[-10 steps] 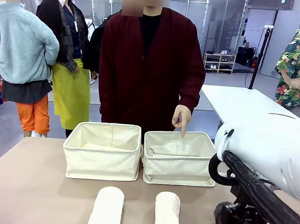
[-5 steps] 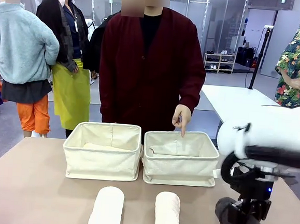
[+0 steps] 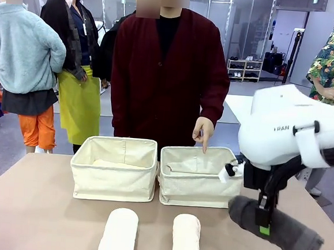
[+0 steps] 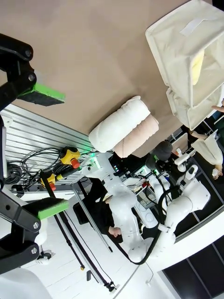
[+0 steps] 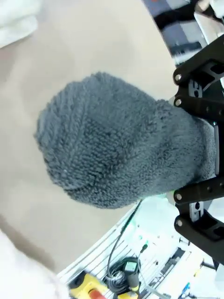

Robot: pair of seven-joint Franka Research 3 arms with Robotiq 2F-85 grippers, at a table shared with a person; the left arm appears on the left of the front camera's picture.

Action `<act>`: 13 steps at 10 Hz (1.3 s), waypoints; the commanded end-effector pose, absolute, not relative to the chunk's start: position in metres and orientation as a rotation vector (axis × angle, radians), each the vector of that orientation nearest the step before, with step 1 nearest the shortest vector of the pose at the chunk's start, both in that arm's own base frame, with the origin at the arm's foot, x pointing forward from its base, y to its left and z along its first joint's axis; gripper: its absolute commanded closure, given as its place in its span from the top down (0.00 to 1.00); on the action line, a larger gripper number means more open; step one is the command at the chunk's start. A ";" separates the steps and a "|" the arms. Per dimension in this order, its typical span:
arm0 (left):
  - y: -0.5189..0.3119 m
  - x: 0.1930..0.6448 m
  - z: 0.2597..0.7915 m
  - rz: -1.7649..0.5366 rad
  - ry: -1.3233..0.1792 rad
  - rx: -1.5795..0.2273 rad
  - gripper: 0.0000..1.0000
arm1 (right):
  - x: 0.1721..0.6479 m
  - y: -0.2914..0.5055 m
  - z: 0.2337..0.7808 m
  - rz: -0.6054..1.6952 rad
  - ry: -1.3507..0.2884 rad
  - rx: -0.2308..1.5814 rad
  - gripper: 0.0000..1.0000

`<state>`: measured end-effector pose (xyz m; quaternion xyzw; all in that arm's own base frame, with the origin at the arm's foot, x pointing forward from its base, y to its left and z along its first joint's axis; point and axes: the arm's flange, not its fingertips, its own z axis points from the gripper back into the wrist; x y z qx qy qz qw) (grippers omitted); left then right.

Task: Divide the towels into two baskets.
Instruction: Pick up one hotel-folded towel from the bottom of the table and place it in the Fabric basket indicated by the person.

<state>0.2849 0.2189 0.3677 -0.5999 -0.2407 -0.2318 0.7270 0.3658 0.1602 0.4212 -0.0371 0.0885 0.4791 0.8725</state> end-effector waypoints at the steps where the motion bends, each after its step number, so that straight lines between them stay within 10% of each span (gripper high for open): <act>1: 0.219 0.278 0.370 -0.511 -0.524 -1.324 1.00 | 0.369 0.166 0.451 1.355 0.123 -0.051 0.42; 9: 0.219 0.278 0.370 -0.511 -0.524 -1.324 1.00 | 0.371 0.203 0.492 1.481 0.021 -0.161 0.42; 13: 0.219 0.278 0.370 -0.511 -0.524 -1.324 1.00 | 0.464 0.267 0.549 1.727 0.033 -0.269 0.42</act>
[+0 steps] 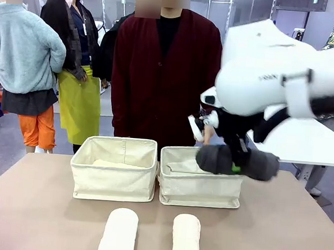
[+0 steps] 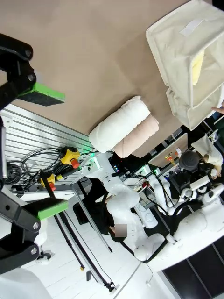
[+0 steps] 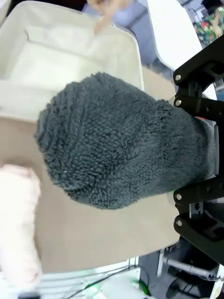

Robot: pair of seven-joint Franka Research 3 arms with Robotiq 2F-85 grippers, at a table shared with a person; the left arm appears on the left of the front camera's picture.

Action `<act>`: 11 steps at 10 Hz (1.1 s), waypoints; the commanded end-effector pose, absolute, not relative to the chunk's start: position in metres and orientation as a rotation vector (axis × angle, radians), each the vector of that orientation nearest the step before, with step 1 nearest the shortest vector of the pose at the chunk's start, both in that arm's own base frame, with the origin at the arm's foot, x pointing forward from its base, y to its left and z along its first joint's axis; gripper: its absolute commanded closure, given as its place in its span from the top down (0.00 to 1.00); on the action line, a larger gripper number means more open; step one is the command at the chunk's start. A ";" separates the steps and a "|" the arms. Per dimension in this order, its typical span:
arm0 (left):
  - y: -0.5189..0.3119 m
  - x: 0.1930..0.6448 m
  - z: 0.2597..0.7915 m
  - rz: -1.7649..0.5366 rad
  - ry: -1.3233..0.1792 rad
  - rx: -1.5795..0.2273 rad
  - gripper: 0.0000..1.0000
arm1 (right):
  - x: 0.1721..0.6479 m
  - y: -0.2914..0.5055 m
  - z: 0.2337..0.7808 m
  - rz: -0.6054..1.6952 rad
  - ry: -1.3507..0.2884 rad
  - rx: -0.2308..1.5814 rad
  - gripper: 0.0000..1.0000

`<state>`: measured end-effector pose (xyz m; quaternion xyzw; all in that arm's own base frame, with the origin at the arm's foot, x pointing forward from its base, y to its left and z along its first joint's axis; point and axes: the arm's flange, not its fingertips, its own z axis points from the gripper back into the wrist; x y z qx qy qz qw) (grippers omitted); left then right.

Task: Divide the towels into two baskets.
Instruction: Pick up one hotel-folded towel from the bottom of the table and place it in the Fabric basket indicated by the person.

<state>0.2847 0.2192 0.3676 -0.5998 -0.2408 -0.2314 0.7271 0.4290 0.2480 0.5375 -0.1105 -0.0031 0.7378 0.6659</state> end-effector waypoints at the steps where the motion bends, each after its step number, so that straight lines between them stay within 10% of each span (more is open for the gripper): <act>1: 0.219 0.278 0.370 -0.511 -0.524 -1.324 1.00 | 0.489 0.285 0.554 1.713 0.027 -0.276 0.42; 10: 0.219 0.278 0.370 -0.511 -0.524 -1.324 1.00 | 0.603 0.322 0.445 1.769 0.157 -0.249 0.42; 11: 0.219 0.278 0.370 -0.511 -0.524 -1.324 1.00 | 0.606 0.319 0.439 1.756 0.174 -0.238 0.58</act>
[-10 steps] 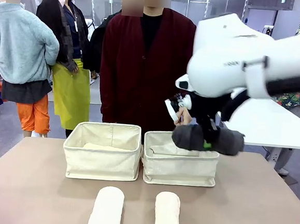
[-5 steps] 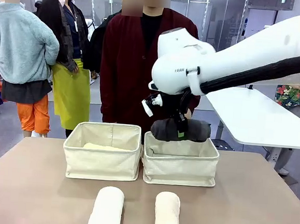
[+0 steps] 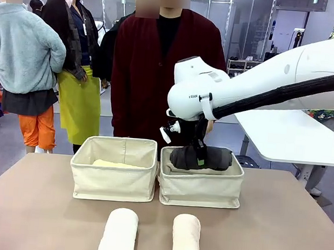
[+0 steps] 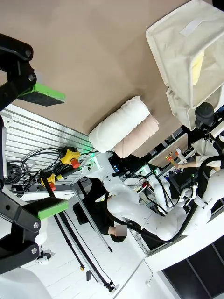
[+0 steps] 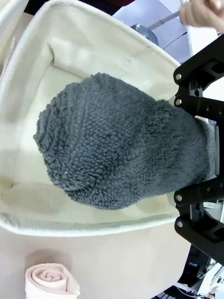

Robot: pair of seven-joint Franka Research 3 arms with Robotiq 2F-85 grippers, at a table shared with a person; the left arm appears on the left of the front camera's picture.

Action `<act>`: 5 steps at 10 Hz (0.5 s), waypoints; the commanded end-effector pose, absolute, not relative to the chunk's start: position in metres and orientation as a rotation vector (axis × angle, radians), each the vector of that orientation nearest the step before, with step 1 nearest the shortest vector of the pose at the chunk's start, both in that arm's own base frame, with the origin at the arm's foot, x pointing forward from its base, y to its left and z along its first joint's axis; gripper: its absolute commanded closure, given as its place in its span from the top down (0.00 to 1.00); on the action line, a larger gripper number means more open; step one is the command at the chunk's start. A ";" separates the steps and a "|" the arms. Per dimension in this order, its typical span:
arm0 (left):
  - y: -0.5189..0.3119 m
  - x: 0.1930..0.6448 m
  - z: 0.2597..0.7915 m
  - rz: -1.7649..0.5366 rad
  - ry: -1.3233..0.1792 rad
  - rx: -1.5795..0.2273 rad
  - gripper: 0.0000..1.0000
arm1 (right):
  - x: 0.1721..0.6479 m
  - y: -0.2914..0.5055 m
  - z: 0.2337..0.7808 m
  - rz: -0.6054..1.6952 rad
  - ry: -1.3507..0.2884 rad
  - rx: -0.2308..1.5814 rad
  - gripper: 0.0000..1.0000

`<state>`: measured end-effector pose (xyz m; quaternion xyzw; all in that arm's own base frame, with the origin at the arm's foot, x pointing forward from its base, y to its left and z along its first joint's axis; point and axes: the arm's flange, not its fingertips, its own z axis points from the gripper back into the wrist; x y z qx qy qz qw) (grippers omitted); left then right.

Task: Divide the towels into two baskets.
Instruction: Pick up one hotel-folded towel from the bottom of the table and place it in the Fabric basket indicated by the person.

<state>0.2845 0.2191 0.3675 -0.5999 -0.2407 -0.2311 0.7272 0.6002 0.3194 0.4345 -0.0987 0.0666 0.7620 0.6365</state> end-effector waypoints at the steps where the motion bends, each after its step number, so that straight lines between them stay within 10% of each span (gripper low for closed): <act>1: 0.219 0.278 0.370 -0.511 -0.524 -1.324 1.00 | 0.606 0.318 0.438 1.755 0.183 -0.233 0.74; 3: 0.219 0.278 0.370 -0.511 -0.524 -1.324 1.00 | 0.603 0.318 0.440 1.734 0.192 -0.244 1.00; 5: 0.219 0.278 0.370 -0.511 -0.524 -1.324 1.00 | 0.598 0.317 0.442 1.717 0.187 -0.251 1.00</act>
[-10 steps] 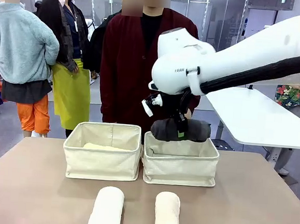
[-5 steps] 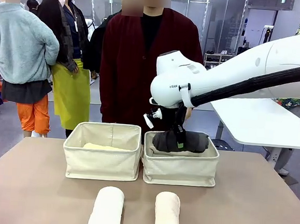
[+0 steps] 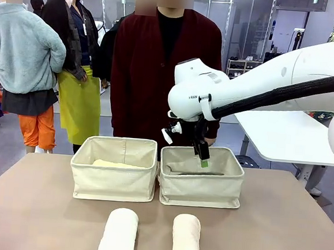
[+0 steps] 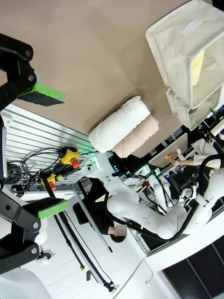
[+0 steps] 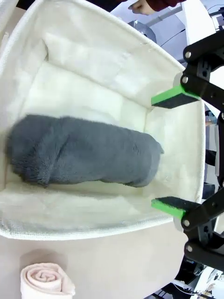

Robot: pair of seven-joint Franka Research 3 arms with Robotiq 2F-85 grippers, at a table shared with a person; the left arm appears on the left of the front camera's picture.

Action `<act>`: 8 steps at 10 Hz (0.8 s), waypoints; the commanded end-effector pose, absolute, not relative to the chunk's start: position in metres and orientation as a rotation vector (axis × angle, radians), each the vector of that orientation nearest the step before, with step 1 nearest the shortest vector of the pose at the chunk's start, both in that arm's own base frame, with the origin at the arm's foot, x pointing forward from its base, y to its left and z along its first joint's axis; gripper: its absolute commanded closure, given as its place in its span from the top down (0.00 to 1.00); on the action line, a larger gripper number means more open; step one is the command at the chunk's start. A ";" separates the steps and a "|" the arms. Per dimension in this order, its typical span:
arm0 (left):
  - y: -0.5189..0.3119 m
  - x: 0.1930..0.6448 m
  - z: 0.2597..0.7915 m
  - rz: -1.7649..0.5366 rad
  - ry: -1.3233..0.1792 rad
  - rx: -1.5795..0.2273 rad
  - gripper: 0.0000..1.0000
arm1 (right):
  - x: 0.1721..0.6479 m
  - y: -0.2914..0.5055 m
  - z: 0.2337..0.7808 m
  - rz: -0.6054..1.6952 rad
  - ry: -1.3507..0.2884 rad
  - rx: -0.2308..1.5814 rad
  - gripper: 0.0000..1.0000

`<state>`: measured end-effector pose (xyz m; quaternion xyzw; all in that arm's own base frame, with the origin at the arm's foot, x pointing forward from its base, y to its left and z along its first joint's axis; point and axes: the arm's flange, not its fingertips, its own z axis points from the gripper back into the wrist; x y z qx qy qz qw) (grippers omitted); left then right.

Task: Divide the towels into two baskets.
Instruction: Pick up one hotel-folded towel from the bottom of the table and place it in the Fabric basket indicated by the person.

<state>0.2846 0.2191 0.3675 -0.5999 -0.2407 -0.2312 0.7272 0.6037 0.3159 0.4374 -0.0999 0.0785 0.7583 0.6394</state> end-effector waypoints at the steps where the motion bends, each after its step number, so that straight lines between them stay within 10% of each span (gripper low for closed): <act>1: 0.219 0.278 0.370 -0.511 -0.524 -1.324 1.00 | 0.594 0.312 0.450 1.718 0.140 -0.189 1.00; 8: 0.219 0.278 0.370 -0.511 -0.524 -1.324 1.00 | 0.603 0.316 0.443 1.728 0.168 -0.223 1.00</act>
